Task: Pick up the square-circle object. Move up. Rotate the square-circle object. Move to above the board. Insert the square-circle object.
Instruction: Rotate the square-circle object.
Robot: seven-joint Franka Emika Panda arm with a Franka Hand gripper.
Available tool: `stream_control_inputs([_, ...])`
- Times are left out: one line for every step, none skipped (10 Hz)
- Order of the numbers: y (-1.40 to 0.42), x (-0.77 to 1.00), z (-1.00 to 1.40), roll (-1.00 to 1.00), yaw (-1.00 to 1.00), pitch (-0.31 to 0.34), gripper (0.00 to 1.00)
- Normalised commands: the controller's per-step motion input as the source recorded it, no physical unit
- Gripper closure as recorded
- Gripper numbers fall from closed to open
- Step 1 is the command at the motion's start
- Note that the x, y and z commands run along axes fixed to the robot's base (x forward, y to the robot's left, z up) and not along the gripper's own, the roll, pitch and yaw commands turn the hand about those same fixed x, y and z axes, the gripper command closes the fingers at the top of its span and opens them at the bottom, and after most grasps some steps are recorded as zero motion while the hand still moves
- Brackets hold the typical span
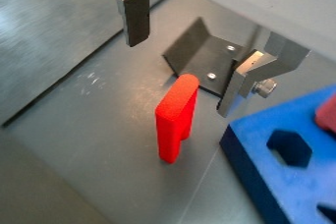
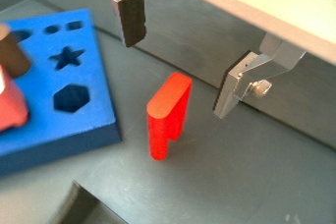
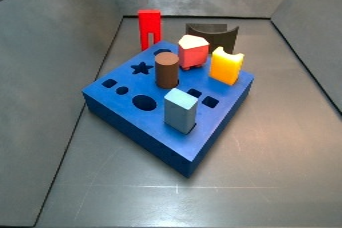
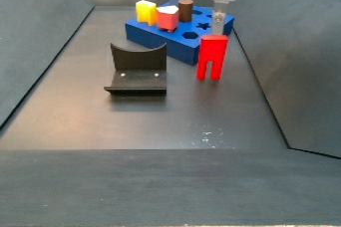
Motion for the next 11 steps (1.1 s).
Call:
stream_control_inputs([0.00, 0.01, -0.01, 0.00, 1.00, 0.007, 0.00])
stream_control_inputs([0.00, 0.01, -0.01, 0.00, 1.00, 0.007, 0.00])
stream_control_inputs([0.00, 0.01, -0.01, 0.00, 1.00, 0.008, 0.00])
stream_control_inputs([0.00, 0.01, -0.01, -0.01, 1.00, 0.008, 0.00])
stream_control_inputs([0.00, 0.01, -0.01, -0.01, 1.00, 0.008, 0.00])
stream_control_inputs([0.00, 0.01, -0.01, -0.01, 1.00, 0.009, 0.00])
stream_control_inputs([0.00, 0.01, -0.01, -0.01, 1.00, 0.009, 0.00])
stream_control_inputs([0.00, 0.01, -0.01, -0.01, 1.00, 0.010, 0.00])
stream_control_inputs([0.00, 0.01, -0.01, -0.01, 1.00, 0.010, 0.00])
stream_control_inputs([0.00, 0.01, -0.01, -0.01, 1.00, 0.011, 0.00])
stream_control_inputs([0.00, 0.01, -0.01, -0.01, 1.00, 0.011, 0.00])
